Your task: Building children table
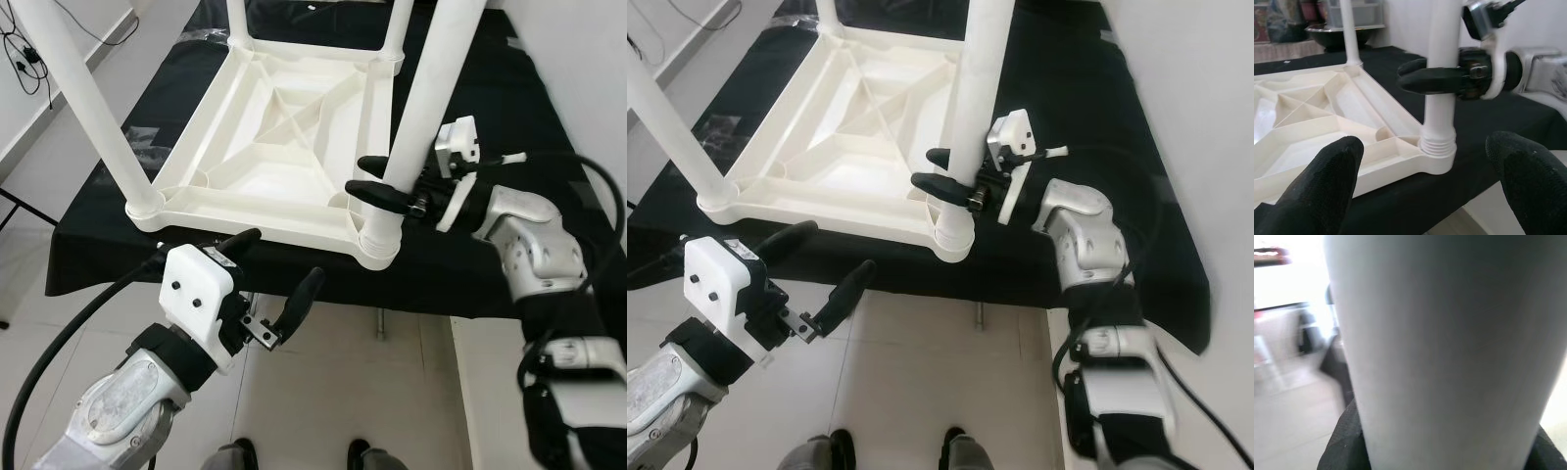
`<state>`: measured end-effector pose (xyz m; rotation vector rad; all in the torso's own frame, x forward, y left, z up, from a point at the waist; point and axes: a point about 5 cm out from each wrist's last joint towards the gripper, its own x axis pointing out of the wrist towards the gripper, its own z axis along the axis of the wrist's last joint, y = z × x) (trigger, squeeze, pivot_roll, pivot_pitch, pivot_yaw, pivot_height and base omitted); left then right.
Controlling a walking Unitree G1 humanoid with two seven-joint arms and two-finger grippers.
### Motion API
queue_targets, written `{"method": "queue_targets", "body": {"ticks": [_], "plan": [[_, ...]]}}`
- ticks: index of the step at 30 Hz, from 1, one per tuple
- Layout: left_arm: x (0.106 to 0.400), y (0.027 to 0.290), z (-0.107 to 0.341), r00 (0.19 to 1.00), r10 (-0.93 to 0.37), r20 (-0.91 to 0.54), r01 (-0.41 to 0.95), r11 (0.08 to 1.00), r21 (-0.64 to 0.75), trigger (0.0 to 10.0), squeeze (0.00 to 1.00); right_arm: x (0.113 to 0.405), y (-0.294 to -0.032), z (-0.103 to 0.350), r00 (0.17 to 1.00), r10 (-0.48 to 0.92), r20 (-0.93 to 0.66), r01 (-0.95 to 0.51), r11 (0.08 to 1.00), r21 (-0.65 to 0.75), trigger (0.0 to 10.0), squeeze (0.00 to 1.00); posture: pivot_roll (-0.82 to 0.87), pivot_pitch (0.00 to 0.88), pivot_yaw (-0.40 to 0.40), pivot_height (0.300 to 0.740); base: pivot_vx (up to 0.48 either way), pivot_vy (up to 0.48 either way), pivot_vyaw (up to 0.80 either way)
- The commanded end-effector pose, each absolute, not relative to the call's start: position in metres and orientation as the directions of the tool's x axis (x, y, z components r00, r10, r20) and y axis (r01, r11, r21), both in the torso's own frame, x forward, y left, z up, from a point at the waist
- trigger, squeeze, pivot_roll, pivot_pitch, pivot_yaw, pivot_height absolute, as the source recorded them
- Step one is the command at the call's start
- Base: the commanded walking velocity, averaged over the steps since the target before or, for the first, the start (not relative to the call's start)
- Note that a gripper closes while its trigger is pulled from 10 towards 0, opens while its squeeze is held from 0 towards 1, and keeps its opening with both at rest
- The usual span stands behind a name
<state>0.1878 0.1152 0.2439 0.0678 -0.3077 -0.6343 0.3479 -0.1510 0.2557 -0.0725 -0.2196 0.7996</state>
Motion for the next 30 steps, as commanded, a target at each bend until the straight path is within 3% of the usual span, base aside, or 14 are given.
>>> {"method": "queue_targets", "body": {"ticks": [1, 3, 7, 11, 12, 13, 14, 15, 16, 19, 22, 23, 24, 30], "plan": [[0.187, 0.114, 0.242, 0.758, -0.600, 0.256, 0.583, 0.799, 0.147, 10.0, 0.00, 0.349, -0.154, 0.238, 0.838, 0.533, 0.115, -0.527, 0.846, -0.078, 0.0, 0.00, 0.06, 0.274, -0.028, 0.740, 0.000, 0.000, 0.00], [0.189, 0.114, 0.243, 0.756, -0.600, 0.260, 0.583, 0.799, 0.147, 10.0, 0.00, 0.319, -0.136, 0.214, 0.968, 0.247, 0.050, -0.240, 0.963, -0.126, 0.0, 0.00, 0.06, 0.272, -0.013, 0.740, 0.000, 0.000, 0.00], [0.193, 0.112, 0.243, 0.745, -0.612, 0.267, 0.594, 0.790, 0.152, 10.0, 0.00, 0.307, -0.103, 0.206, 0.964, 0.259, 0.065, -0.254, 0.964, -0.075, 0.0, 0.00, 0.06, 0.248, -0.004, 0.740, 0.000, 0.000, 0.00], [0.194, 0.111, 0.245, 0.740, -0.615, 0.273, 0.596, 0.787, 0.159, 10.0, 0.00, 0.319, -0.094, 0.213, 0.952, 0.293, 0.087, -0.290, 0.956, -0.052, 0.0, 0.00, 0.06, 0.238, -0.003, 0.740, 0.000, 0.000, 0.00], [0.194, 0.111, 0.245, 0.740, -0.614, 0.275, 0.594, 0.788, 0.161, 10.0, 0.00, 0.321, -0.092, 0.215, 0.946, 0.311, 0.095, -0.308, 0.950, -0.051, 1.2, 0.00, 0.06, 0.237, -0.006, 0.740, 0.000, 0.000, 0.00], [0.195, 0.112, 0.246, 0.742, -0.611, 0.277, 0.591, 0.791, 0.161, 10.0, 0.00, 0.322, -0.091, 0.217, 0.942, 0.322, 0.098, -0.318, 0.947, -0.055, 7.2, 0.00, 0.06, 0.237, -0.006, 0.740, 0.000, 0.000, 0.00], [0.195, 0.112, 0.246, 0.744, -0.609, 0.277, 0.588, 0.792, 0.161, 10.0, 0.00, 0.324, -0.089, 0.220, 0.931, 0.348, 0.109, -0.345, 0.937, -0.045, 10.0, 0.00, 0.07, 0.238, -0.008, 0.740, 0.000, 0.000, 0.00], [0.195, 0.112, 0.246, 0.745, -0.607, 0.277, 0.587, 0.793, 0.161, 10.0, 0.00, 0.323, -0.087, 0.223, 0.930, 0.349, 0.112, -0.348, 0.937, -0.033, 10.0, 0.00, 0.07, 0.238, -0.008, 0.740, 0.000, 0.000, 0.00], [0.194, 0.112, 0.245, 0.746, -0.606, 0.276, 0.586, 0.795, 0.159, 10.0, 0.00, 0.323, -0.087, 0.227, 0.918, 0.375, 0.127, -0.374, 0.927, -0.032, 10.0, 0.94, 0.07, 0.240, -0.010, 0.740, 0.000, 0.000, 0.00], [0.193, 0.112, 0.244, 0.749, -0.605, 0.273, 0.585, 0.795, 0.157, 10.0, 0.00, 0.327, -0.087, 0.234, 0.889, 0.433, 0.147, -0.437, 0.899, -0.007, 10.0, 1.00, 0.07, 0.244, -0.014, 0.740, 0.000, 0.000, 0.00], [0.191, 0.112, 0.242, 0.753, -0.601, 0.267, 0.584, 0.798, 0.151, 10.0, 0.00, 0.337, -0.098, 0.252, 0.812, 0.548, 0.200, -0.553, 0.833, -0.036, 10.0, 1.00, 0.08, 0.252, -0.020, 0.740, 0.000, 0.000, 0.00], [0.191, 0.111, 0.242, 0.754, -0.601, 0.267, 0.583, 0.798, 0.150, 10.0, 0.00, 0.340, -0.104, 0.258, 0.783, 0.587, 0.207, -0.583, 0.808, -0.086, 10.0, 0.91, 0.08, 0.256, -0.022, 0.740, 0.000, 0.000, 0.00], [0.190, 0.112, 0.242, 0.755, -0.600, 0.265, 0.583, 0.799, 0.148, 10.0, 0.00, 0.344, -0.109, 0.264, 0.731, 0.651, 0.205, -0.637, 0.759, -0.137, 10.0, 0.00, 0.08, 0.259, -0.023, 0.740, 0.000, 0.000, 0.00], [0.186, 0.112, 0.241, 0.762, -0.594, 0.259, 0.577, 0.804, 0.146, 10.0, 0.00, 0.348, -0.119, 0.278, 0.554, 0.816, 0.164, -0.775, 0.577, -0.258, 10.0, 0.00, 0.10, 0.275, -0.028, 0.740, 0.000, 0.000, 0.00]]}}
